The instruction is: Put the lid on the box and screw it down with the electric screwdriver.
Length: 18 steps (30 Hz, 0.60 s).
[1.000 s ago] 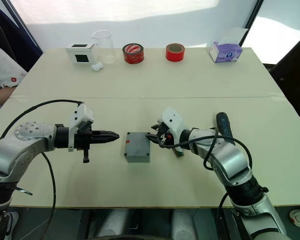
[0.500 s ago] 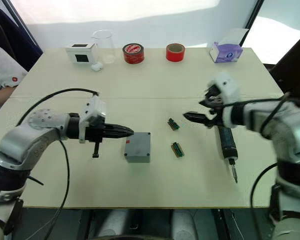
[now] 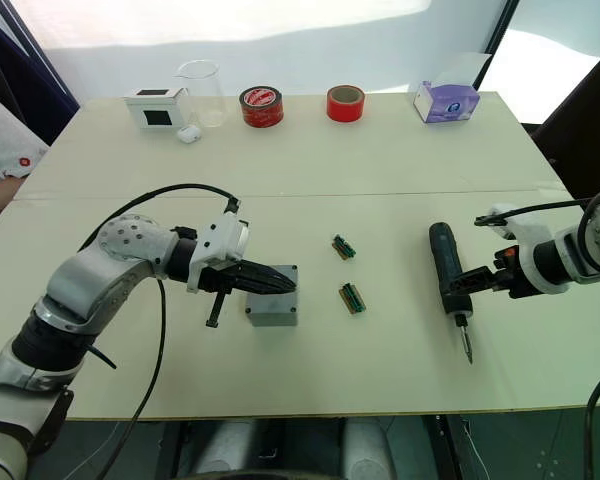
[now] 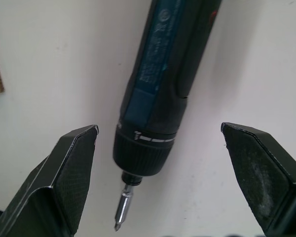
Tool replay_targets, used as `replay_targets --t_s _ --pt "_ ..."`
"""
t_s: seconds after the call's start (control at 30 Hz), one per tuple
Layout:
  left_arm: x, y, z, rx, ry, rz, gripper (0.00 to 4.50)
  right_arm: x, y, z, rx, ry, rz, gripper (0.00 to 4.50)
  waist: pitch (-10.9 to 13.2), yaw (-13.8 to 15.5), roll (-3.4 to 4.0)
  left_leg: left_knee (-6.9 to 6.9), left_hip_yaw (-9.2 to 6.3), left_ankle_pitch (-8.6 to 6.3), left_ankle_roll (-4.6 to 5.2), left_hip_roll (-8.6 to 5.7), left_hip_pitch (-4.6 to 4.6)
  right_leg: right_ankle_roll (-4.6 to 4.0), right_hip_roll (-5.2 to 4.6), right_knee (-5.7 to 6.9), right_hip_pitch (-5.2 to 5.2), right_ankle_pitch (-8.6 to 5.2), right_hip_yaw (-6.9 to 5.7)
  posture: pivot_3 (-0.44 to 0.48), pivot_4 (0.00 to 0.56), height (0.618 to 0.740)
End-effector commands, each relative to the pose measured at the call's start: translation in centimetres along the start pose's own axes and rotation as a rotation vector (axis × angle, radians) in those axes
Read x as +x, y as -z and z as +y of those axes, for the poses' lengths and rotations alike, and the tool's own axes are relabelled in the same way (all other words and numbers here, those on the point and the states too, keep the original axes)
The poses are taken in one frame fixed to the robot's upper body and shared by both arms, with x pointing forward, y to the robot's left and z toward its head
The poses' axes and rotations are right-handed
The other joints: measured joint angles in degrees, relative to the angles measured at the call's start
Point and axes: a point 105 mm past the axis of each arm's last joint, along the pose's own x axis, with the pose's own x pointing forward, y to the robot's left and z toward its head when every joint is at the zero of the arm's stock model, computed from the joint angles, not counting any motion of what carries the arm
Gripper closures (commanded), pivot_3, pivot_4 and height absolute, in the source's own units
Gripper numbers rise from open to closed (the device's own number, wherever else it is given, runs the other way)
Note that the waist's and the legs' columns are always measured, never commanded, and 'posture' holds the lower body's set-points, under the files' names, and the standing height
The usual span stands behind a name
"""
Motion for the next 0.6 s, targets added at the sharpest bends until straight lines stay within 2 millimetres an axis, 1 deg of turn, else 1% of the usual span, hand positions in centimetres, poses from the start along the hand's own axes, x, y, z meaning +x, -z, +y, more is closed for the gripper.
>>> replay_targets --t_s 0.03,0.23,0.37,0.5,0.57,0.6 --pt "-0.2 -0.5 -0.2 0.024 -0.015 -0.012 4.50 -0.3 -0.6 -0.2 0.012 0.016 0.001 0.19 0.0 -0.1 0.00 0.00 0.00 0.00 0.01 0.00 0.00 0.00 0.00 0.00 0.00 0.00 0.00 0.000 0.150 0.740" --pt "-0.2 -0.4 -0.8 -0.005 -0.047 -0.019 4.50 1.1 -0.5 -0.2 0.008 0.011 0.060 0.19 0.0 -0.3 0.00 0.00 -0.01 -0.01 0.01 0.00 -0.01 0.00 0.00 -0.01 -0.01 0.00 0.00 0.000 0.150 0.740" --pt "-0.5 -0.2 -1.1 -0.024 -0.071 -0.014 4.50 2.0 -0.4 0.2 -0.028 -0.004 0.097 0.19 0.0 -0.3 0.00 0.00 -0.01 -0.01 0.01 0.00 -0.01 0.00 0.00 0.00 -0.02 0.00 0.00 0.000 0.150 0.740" --pt "-1.0 0.0 -0.8 -0.049 -0.123 -0.010 4.50 3.9 -0.5 0.2 -0.077 0.009 0.142 0.19 0.0 -0.3 -0.02 0.01 -0.02 -0.01 0.01 -0.01 -0.01 0.00 0.01 0.00 -0.01 0.00 0.00 0.000 0.150 0.740" --pt "-1.1 0.1 -0.8 -0.058 -0.139 -0.010 4.50 4.5 -0.6 0.0 -0.101 0.028 0.156 0.83 -0.1 -0.4 -0.16 0.02 -0.05 -0.01 0.01 -0.01 0.01 0.00 0.02 0.00 0.02 0.00 -0.01 0.000 0.150 0.740" --pt "-1.2 0.1 -0.8 -0.062 -0.148 -0.009 4.50 4.7 -0.6 -0.1 -0.111 0.034 0.165 0.94 -0.1 -0.4 -0.19 0.02 -0.05 0.00 0.01 -0.01 0.02 0.00 0.03 0.00 0.03 0.00 -0.01 0.000 0.150 0.740"
